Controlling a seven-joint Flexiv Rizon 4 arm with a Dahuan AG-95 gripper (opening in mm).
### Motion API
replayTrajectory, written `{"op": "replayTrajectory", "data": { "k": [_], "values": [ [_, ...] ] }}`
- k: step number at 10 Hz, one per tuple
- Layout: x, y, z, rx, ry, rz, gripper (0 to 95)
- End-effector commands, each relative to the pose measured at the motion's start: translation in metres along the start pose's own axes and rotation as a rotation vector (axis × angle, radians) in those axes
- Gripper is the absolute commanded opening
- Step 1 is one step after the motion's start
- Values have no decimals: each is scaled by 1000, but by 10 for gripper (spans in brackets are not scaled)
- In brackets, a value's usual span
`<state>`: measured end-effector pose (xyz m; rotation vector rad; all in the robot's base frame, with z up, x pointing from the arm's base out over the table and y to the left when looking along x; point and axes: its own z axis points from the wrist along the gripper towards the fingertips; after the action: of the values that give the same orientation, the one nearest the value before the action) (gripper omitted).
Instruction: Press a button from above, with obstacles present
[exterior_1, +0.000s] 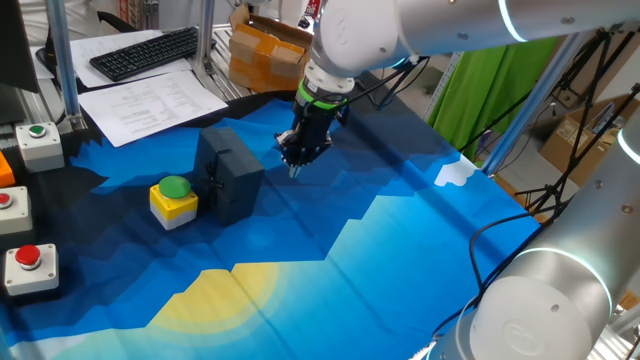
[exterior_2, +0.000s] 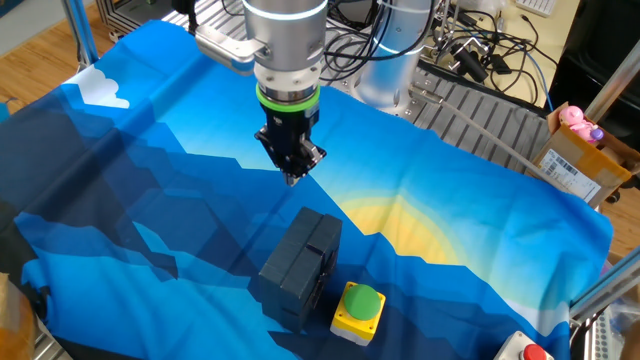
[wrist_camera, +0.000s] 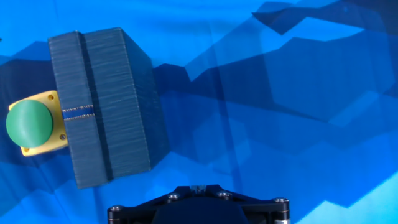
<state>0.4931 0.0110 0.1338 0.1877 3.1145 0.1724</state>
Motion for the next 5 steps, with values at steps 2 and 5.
{"op": "replayTrajectory", "data": {
  "k": [2,5],
  "values": [
    [-6,2,2,-16,-1,15,0],
    [-19,5,-2,-31,16,43,0]
  ]
}}
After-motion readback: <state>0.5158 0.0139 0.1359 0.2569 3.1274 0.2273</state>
